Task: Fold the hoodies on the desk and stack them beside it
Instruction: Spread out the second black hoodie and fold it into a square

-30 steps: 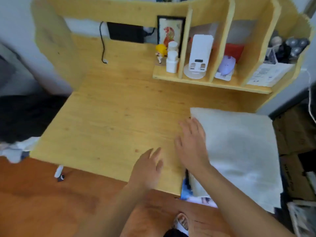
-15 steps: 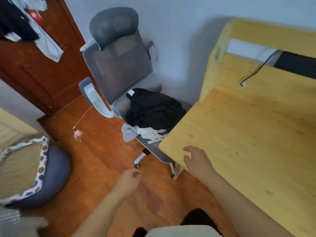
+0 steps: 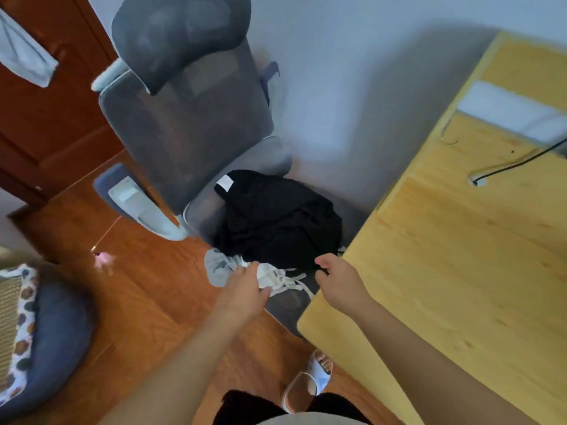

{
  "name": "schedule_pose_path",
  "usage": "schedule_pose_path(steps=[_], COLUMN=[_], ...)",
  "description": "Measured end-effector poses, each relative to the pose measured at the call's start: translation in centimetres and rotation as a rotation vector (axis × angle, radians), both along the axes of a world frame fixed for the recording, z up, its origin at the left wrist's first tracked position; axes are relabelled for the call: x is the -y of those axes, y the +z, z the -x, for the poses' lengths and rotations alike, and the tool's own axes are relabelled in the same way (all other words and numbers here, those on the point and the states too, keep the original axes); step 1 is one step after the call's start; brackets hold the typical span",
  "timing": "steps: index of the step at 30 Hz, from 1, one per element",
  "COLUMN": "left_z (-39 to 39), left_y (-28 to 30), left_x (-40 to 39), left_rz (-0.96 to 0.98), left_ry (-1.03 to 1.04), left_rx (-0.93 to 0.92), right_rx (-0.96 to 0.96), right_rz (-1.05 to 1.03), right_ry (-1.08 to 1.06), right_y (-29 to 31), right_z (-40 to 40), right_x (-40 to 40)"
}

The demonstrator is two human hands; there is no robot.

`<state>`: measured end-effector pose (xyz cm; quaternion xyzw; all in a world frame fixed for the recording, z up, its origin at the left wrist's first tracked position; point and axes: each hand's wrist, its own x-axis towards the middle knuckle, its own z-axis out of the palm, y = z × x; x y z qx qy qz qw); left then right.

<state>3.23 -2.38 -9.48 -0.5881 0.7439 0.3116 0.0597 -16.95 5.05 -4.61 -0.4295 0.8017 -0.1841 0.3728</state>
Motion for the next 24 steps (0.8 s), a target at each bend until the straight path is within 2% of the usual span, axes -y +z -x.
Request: schedule_pose_path(steps=[3,5,8,10,13,17,20,24], left_z=[3.4,4.3,4.2,3.6,2.3,-1.0,-2.2,-1.2], left_y=[-2.7,-5.6,-8.6,-7.8,-2.2,8.4,16.8,27.0], left_x=[6.1,11.9,19.7,21.6,21.0,19.8,20.3,19.4], left_rz=[0.241,0.359,0.286,0.250,0.277,0.250,0.266,0.361], left_ry=[-0.194,-0.251,-0.309,-0.313,-0.308,-0.332,-0.433,-0.611], left_rx=[0.199,0.288,0.344,0.166,-0.230,-0.564,-0.779,-0.994], right_rx=[-0.029,-0.074,-0.097,-0.063,0.002,-0.163,-0.255,-0.282], right_rz=[-0.020,-0.041,-0.045,-0.043,-0.047,0.138,0.309,0.647], right_ry=[-0.051,-0.061,-0.103,-0.125,-0.189,-0.353,-0.523,-0.525], right_y=[-0.8,-1.8,-3.7,-4.7,-5.0,-2.8,0.7,10.0], right_z=[-0.2,-0.4,-1.4,-3.0,-6.2,-8.0,-6.6,-4.0], right_x=[0.6,1.3,3.0,4.8,8.1,12.5,13.6,12.6])
